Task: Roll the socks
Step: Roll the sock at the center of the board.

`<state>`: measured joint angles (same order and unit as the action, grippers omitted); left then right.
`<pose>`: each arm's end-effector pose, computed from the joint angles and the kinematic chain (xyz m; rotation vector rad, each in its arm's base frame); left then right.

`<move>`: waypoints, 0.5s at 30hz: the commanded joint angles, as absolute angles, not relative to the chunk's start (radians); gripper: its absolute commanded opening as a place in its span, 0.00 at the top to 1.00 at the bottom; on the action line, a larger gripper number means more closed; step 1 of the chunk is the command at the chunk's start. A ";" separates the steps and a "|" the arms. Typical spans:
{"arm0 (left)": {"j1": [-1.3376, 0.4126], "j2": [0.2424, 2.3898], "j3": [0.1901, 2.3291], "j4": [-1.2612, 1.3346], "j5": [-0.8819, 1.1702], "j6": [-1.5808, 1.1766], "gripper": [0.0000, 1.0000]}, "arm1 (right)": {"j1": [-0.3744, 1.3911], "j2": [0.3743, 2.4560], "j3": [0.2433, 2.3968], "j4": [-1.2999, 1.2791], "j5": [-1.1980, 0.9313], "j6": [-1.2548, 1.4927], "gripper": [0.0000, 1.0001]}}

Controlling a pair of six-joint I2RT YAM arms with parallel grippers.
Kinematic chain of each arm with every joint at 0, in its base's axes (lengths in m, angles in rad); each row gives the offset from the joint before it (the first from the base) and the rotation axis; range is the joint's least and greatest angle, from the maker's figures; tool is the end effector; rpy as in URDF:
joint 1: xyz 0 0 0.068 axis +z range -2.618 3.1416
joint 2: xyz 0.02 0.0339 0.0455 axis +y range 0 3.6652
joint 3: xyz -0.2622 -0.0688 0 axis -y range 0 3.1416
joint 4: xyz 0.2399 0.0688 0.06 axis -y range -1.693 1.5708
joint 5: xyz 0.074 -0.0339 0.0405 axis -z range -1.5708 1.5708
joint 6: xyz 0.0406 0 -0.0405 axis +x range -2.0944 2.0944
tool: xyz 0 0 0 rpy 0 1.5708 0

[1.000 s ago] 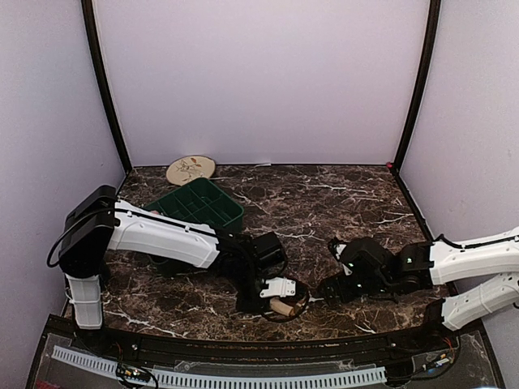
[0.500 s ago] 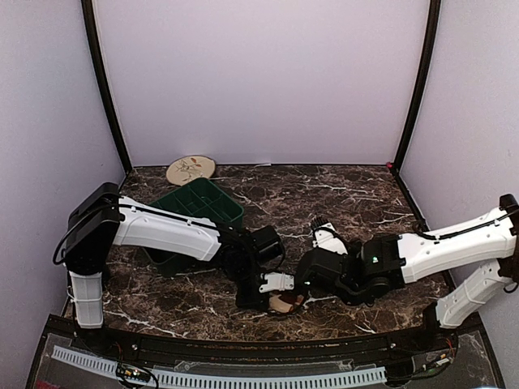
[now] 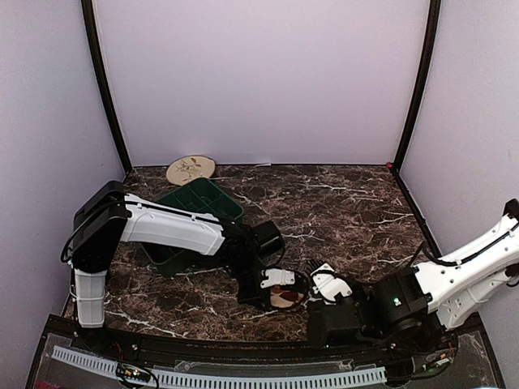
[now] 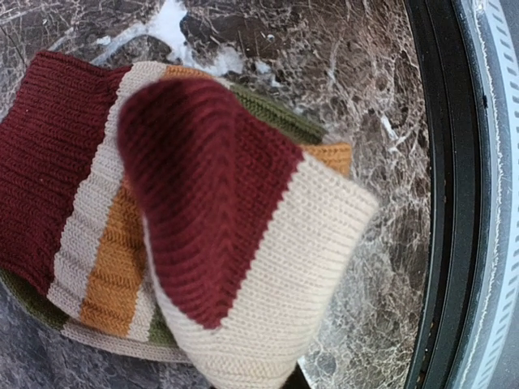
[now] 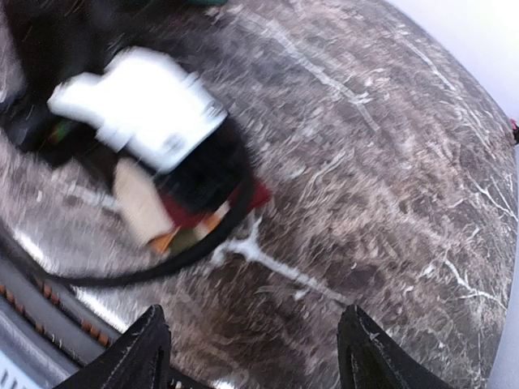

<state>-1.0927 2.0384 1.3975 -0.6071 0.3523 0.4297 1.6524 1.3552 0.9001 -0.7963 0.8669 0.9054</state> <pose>0.1725 -0.3633 0.1459 2.0497 2.0302 -0.6382 0.0115 0.2390 0.2229 -0.6579 2.1338 0.0469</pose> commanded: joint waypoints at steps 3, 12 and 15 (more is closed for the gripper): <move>-1.089 2.092 1.412 -0.666 0.376 0.433 1.00 | 1.776 1.472 0.919 -0.797 0.823 0.957 0.32; -1.089 2.090 1.412 -0.680 0.396 0.432 1.00 | 1.786 1.581 0.916 -0.609 0.815 0.747 0.33; -1.089 2.090 1.414 -0.681 0.399 0.431 1.00 | 1.757 1.618 0.912 -0.548 0.810 0.671 0.34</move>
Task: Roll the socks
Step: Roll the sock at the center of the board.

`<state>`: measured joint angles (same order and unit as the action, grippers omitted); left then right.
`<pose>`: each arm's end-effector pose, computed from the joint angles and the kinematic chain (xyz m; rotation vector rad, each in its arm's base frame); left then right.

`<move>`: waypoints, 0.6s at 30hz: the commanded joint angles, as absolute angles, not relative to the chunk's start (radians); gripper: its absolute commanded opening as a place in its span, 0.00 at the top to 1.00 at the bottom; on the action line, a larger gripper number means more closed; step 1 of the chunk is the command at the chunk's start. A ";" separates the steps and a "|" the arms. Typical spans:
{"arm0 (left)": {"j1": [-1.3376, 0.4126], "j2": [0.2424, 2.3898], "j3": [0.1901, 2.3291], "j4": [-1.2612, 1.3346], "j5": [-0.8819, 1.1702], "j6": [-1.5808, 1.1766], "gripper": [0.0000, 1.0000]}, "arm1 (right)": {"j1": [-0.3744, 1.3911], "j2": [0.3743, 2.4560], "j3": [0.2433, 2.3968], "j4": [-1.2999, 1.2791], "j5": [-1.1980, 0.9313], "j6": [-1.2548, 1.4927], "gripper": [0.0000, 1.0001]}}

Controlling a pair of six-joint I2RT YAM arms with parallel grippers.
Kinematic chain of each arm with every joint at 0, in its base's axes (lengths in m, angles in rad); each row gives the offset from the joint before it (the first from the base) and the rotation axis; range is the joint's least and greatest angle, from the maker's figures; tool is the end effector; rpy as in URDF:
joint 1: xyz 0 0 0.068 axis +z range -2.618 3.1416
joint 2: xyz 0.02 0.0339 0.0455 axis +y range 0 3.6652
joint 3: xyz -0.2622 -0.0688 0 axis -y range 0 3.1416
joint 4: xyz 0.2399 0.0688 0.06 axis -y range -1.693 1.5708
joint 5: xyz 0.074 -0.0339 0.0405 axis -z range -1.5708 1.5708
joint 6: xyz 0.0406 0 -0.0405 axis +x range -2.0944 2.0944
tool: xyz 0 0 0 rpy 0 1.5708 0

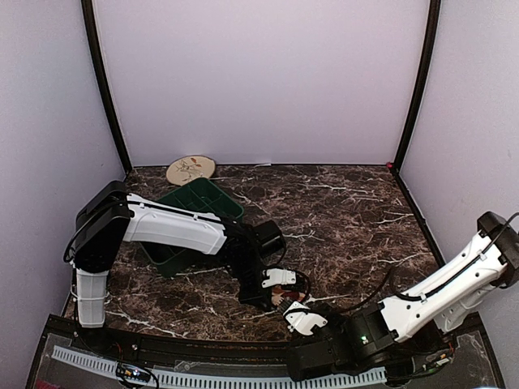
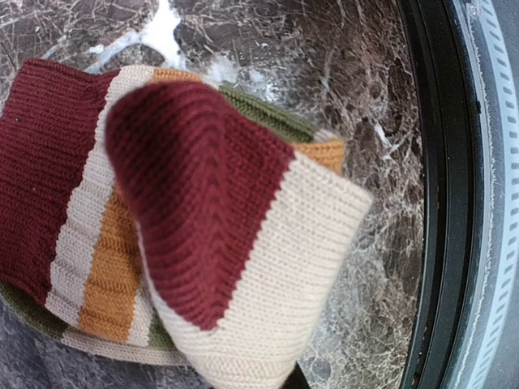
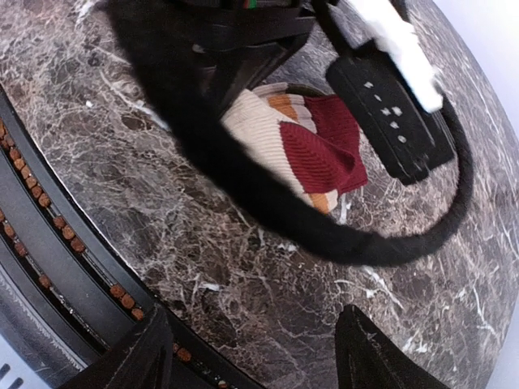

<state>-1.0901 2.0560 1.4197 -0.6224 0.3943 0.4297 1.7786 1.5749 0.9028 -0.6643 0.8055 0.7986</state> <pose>0.1735 -0.3664 0.1450 2.0601 2.0359 -0.6947 -0.0270 0.2701 0.1739 -0.9837 2.0903 -0.0128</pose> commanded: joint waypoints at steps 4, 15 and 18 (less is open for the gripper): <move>-1.088 2.092 1.415 -0.685 0.402 0.432 1.00 | 1.707 1.640 0.899 -0.486 0.801 0.588 0.34; -1.089 2.092 1.415 -0.690 0.417 0.434 1.00 | 1.606 1.654 0.865 -0.367 0.796 0.424 0.31; -1.088 2.091 1.417 -0.692 0.421 0.433 1.00 | 1.588 1.650 0.851 -0.342 0.792 0.399 0.31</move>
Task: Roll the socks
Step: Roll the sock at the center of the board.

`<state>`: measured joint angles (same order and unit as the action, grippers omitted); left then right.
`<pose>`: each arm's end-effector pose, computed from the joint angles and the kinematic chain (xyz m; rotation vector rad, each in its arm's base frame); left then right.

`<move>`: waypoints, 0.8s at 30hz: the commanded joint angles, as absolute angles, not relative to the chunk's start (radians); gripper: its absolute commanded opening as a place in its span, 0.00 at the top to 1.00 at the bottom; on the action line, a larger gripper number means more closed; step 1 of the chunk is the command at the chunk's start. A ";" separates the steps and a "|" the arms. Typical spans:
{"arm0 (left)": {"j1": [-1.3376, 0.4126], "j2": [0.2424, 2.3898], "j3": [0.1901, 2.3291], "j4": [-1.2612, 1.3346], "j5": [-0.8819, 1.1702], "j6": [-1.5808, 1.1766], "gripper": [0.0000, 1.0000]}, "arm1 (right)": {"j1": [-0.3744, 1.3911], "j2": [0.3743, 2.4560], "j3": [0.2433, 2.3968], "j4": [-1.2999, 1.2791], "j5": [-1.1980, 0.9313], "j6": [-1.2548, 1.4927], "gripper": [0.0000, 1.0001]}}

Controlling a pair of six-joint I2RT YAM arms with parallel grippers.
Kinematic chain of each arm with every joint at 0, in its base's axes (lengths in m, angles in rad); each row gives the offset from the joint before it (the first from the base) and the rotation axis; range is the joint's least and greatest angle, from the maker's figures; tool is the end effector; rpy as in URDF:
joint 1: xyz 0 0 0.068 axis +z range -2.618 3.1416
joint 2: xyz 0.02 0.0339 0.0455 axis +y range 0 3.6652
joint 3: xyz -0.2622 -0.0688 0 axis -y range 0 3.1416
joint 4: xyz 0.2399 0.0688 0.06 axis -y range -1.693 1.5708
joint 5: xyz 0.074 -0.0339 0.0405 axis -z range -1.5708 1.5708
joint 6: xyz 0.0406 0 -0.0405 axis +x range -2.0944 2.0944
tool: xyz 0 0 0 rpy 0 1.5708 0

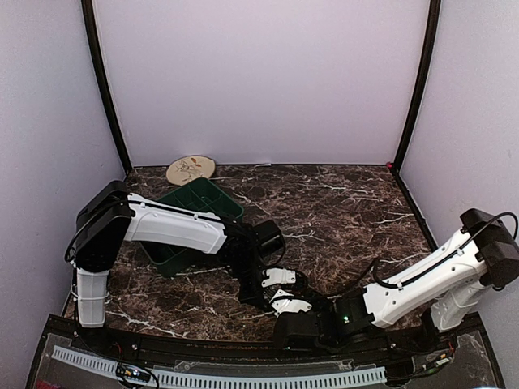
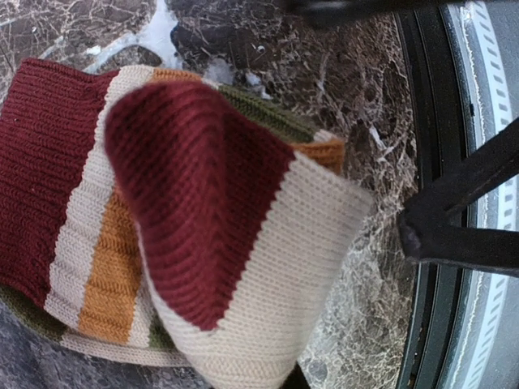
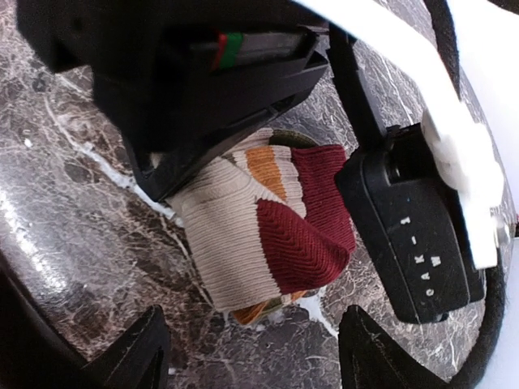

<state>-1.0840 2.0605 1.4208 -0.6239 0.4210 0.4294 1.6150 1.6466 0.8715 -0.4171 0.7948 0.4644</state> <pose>0.1749 -0.3659 0.1440 2.0597 2.0418 -0.7307 0.0161 0.2921 0.1547 -1.0840 2.0078 -0.1078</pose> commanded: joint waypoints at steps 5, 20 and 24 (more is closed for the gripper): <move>-1.089 2.094 1.416 -0.692 0.430 0.431 1.00 | 1.556 1.645 0.831 -0.286 0.766 0.348 0.31; -1.089 2.093 1.413 -0.692 0.452 0.430 1.00 | 1.493 1.661 0.812 -0.171 0.703 0.246 0.32; -1.089 2.095 1.411 -0.692 0.465 0.427 1.00 | 1.490 1.663 0.813 -0.147 0.690 0.226 0.32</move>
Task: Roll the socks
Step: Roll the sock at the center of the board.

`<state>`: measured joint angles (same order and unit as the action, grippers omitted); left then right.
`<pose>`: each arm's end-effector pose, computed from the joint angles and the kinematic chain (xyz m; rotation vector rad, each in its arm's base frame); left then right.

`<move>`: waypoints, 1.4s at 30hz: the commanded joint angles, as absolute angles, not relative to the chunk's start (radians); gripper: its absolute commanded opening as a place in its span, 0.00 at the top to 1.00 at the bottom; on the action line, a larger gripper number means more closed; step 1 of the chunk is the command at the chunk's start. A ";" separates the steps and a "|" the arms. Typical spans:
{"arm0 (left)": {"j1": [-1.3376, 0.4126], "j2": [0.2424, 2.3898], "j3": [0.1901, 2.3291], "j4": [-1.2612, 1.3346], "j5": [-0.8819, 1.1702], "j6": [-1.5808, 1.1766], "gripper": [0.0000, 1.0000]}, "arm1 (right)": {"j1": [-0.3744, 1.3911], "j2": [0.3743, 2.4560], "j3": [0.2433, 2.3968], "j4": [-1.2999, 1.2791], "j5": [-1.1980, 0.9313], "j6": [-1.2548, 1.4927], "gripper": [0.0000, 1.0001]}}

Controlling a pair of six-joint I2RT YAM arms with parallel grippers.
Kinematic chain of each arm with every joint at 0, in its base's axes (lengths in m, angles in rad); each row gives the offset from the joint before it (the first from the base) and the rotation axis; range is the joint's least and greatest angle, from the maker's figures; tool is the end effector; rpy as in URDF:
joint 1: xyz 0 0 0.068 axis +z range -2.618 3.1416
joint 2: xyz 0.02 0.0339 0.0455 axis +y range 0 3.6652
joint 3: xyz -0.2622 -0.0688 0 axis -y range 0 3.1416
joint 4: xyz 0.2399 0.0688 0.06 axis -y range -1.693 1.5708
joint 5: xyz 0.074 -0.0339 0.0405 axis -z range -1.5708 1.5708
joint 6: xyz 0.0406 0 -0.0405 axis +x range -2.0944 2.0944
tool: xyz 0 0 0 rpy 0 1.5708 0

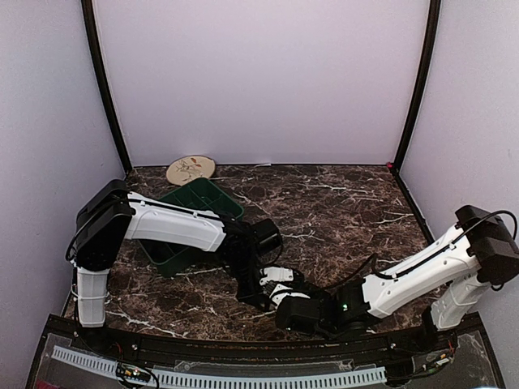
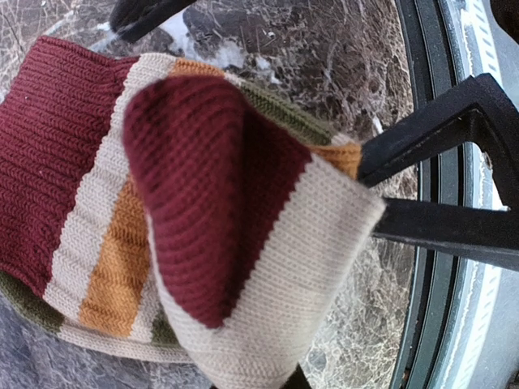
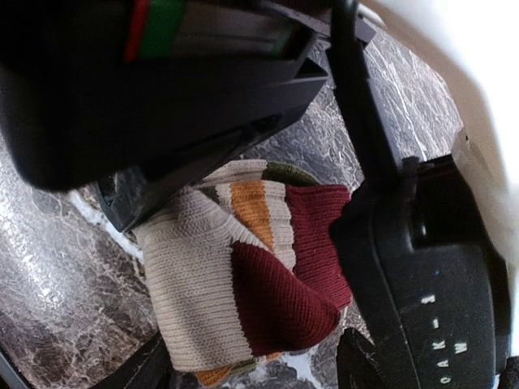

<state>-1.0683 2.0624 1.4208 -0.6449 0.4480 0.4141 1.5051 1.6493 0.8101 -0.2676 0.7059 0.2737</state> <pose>0.1786 -0.3616 0.1430 2.0427 2.0906 -0.7646 0.0455 0.2901 0.1427 -1.1716 2.0047 -0.1123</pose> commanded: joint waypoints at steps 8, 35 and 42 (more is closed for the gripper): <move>-1.089 2.097 1.408 -0.691 0.476 0.423 1.00 | 1.489 1.667 0.833 -0.122 0.678 0.209 0.31; -1.071 2.157 1.462 -0.783 0.462 0.446 1.00 | 1.684 1.720 0.864 -0.322 0.983 0.375 0.13; -1.071 2.157 1.470 -0.781 0.476 0.452 1.00 | 1.684 1.780 0.868 -0.254 1.016 0.358 0.14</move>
